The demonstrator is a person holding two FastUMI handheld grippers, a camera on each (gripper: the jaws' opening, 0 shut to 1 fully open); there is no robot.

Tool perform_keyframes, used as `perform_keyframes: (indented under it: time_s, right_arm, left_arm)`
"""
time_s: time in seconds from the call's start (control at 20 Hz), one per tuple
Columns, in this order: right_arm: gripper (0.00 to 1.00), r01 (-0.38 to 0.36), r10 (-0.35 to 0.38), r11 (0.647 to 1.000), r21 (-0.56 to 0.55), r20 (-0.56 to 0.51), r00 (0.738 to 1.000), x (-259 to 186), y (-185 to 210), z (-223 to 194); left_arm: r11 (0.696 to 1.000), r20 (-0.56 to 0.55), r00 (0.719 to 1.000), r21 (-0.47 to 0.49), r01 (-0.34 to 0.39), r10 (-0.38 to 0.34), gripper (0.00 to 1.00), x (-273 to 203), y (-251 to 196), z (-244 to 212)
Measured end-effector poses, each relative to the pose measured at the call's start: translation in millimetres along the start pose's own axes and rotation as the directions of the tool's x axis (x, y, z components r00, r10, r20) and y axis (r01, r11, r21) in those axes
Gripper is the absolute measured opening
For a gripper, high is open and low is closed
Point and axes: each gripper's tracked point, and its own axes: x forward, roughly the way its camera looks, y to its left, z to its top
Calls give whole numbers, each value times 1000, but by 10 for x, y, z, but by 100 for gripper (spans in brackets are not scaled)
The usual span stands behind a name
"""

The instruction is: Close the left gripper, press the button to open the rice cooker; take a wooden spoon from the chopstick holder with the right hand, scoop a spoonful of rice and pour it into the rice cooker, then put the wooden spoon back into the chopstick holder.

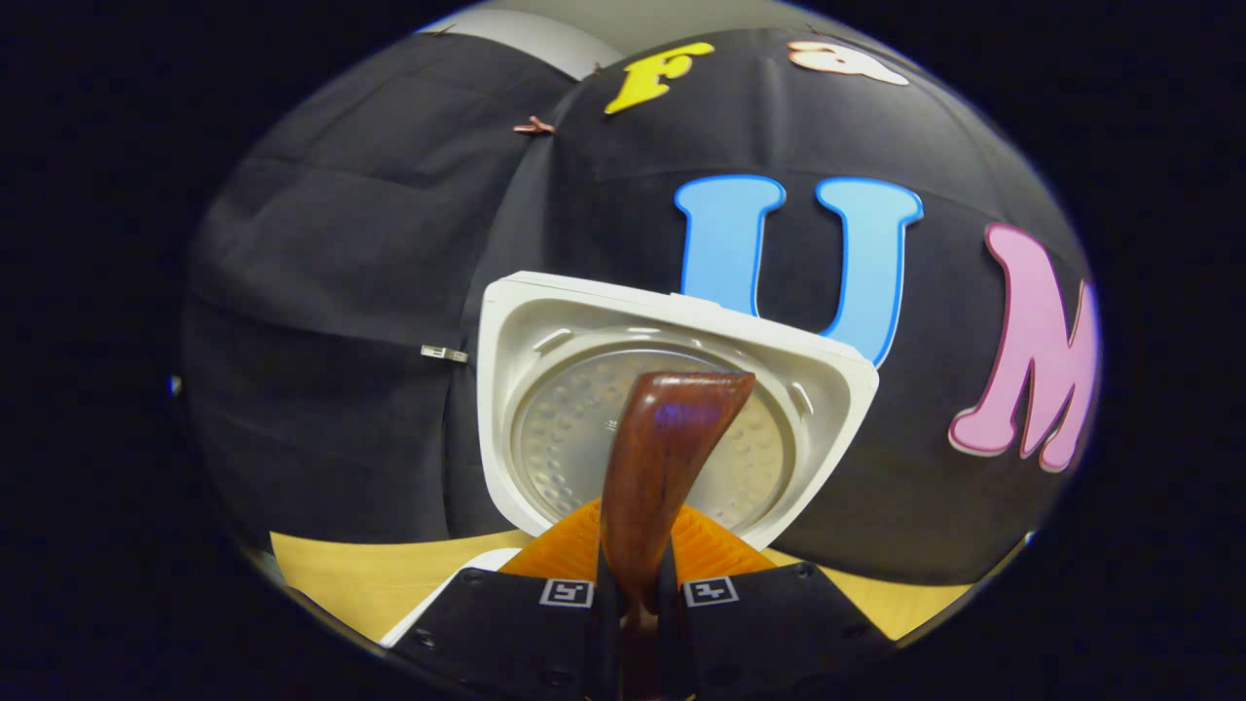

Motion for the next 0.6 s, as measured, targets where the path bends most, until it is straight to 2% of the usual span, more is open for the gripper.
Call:
perform_keyframes:
  time_s: [0.05, 0.1, 0.15, 0.35, 0.55, 0.6]
  right_arm:
    - [19, 1, -1, 999, -41, 7, 1000, -35, 9, 18]
    - [18, 0, 1, 998, -70, 10, 1000, -54, 5, 32]
    - [19, -9, 10, 997, -80, 8, 1000, -88, 17, 32]
    - [19, -19, 20, 1000, -24, 10, 1000, -177, 18, 125]
    - [19, -8, 8, 999, 41, 11, 1000, -287, -122, 145]
    - [19, -17, 17, 997, 80, 1, 1000, -310, -135, 128]
  left_arm:
    - [1000, 7, 1000, 3, 6, -6, 91, 59, -9, 68]
    - [1000, 8, 1000, -8, 9, -9, 91, 97, -16, 108]
    - [999, 7, 1000, -25, 23, -23, 95, 141, -48, 147]
    - [995, 0, 998, -77, 63, -64, 95, 216, -147, 233]
    - [996, 16, 997, -63, 70, -69, 91, 248, -201, 321]
    - [995, 15, 998, -66, 70, -69, 95, 257, -213, 342]
